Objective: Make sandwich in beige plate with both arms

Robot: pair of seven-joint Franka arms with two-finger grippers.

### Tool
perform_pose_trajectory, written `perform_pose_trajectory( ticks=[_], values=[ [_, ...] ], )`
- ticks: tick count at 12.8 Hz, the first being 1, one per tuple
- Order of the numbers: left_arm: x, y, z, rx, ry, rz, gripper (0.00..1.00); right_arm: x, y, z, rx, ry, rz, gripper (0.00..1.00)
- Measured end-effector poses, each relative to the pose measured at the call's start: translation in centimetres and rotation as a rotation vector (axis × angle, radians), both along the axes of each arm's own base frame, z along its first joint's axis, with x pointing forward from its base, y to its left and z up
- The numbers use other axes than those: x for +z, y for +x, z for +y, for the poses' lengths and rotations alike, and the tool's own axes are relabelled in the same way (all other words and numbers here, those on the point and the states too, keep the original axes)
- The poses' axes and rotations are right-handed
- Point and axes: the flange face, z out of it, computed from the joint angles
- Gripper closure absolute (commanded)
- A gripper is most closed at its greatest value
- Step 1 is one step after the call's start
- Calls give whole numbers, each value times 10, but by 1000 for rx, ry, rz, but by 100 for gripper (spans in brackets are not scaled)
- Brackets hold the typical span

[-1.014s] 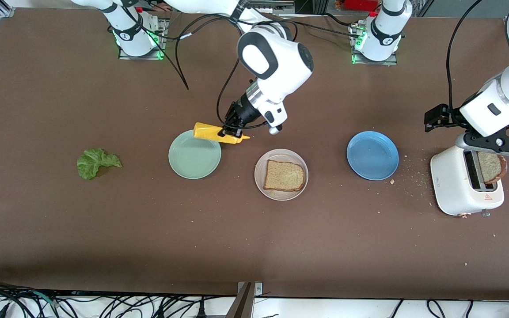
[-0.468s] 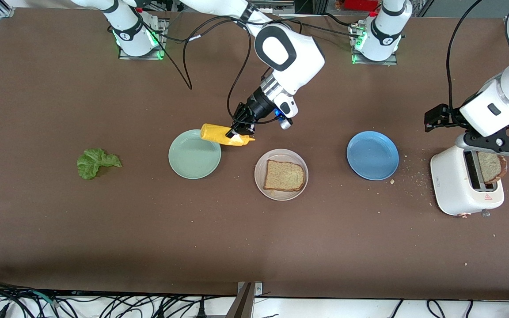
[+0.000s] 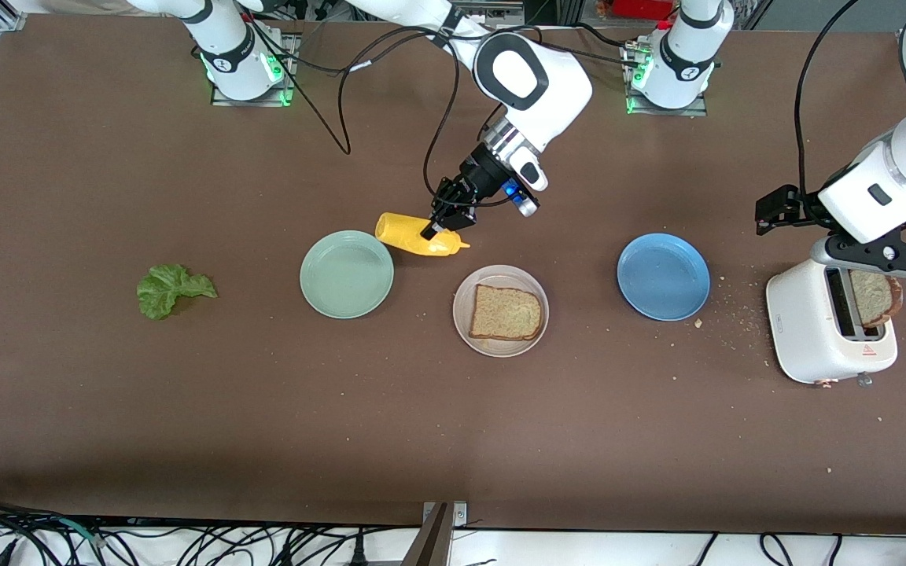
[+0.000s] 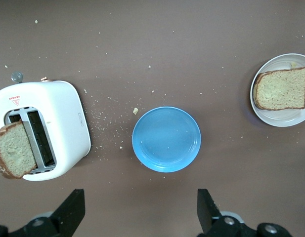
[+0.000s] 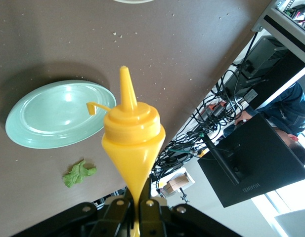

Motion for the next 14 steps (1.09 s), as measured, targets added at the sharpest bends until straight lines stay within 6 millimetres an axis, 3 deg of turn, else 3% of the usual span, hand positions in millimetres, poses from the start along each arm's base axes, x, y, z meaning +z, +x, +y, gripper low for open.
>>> perform_pose_trajectory(
  ticks=[6, 9, 14],
  values=[
    [0, 0, 0, 0, 0, 0, 0, 3, 5, 0, 17, -15, -39, 100],
    [0, 0, 0, 0, 0, 0, 0, 6, 11, -6, -38, 50, 31, 100],
    [0, 0, 0, 0, 0, 1, 0, 69, 70, -53, -240, 358, 237, 100]
  ],
)
